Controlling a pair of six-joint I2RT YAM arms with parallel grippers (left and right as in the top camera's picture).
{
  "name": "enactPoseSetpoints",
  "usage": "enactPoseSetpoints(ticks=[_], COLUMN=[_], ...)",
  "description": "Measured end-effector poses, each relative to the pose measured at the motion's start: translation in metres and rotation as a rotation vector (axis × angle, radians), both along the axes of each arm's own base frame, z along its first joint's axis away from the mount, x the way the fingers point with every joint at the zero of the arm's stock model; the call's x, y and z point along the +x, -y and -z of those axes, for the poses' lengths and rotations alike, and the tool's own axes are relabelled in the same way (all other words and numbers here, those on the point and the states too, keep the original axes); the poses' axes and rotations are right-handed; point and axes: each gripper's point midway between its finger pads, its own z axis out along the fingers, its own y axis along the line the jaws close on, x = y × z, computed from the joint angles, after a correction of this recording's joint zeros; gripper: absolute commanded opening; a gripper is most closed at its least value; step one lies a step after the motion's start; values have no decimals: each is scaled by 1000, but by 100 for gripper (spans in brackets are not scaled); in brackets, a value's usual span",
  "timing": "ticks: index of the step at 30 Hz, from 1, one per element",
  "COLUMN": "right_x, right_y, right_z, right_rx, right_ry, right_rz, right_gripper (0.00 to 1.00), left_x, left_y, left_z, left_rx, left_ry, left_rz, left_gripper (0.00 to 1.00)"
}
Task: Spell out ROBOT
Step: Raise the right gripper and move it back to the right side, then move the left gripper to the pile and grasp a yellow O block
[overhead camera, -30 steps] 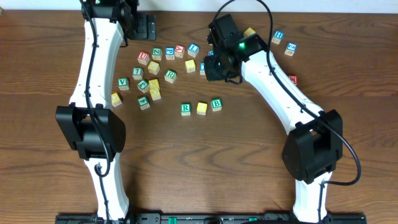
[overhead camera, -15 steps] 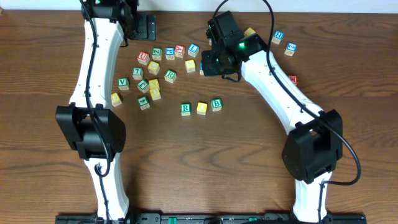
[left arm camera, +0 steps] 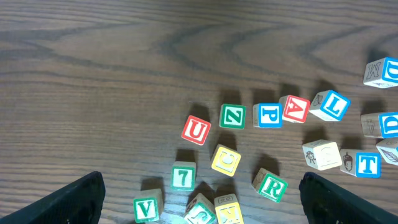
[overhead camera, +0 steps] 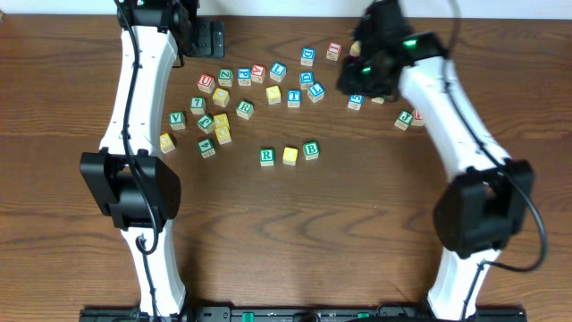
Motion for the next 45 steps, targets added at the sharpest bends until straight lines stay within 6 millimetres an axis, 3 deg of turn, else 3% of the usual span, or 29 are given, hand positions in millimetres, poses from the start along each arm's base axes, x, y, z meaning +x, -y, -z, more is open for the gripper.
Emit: enactPoseSetpoints(ticks=[3,5,10,13,15,18,22,24,28,31,36,45], right_x=[-4,-8,-18,-17,-17,-14,-13,-13,-16,-19,-20,-20], right_y=[26,41,64,71,72,71,69,68,68,70,72,72], right_z=[-23,-39,-38,-38,-38,-39,-40,-40,-38,-37,-36,-35], right_rx=[-1,-2,-15,-18,-21,-20,-20,-21,-26,-39,-50,-54], right_ry=[31,51,9,8,11,26,34,34,23,13,9,10], right_rz=[23,40,59,68,64,54,47,44,37,30,31,33], right_gripper=[47,48,48,49,49,50,51,52,54,57,59,60], left_x=[-1,-13,-22,-30,-39,-64,-103,-117,-125,-123,-112,-107], left_y=[0,1,11,13,16,24,55,75,80,70,51,40], left_z=[1,7,11,12,10,-12,-34,-35,-5,28,68,107], left_rx=[0,-5,-62,-81,-92,-128,-145,-119,-59,-28,-22,-79], left_ry=[-5,-61,-100,-133,-158,-185,-235,-244,-282,-306,-293,-310], left_rz=[0,3,30,23,19,-28,-58,-103,-221,-310,-397,-397], left_gripper=[98,98,98,97,80,73,70,70,70,69,59,57])
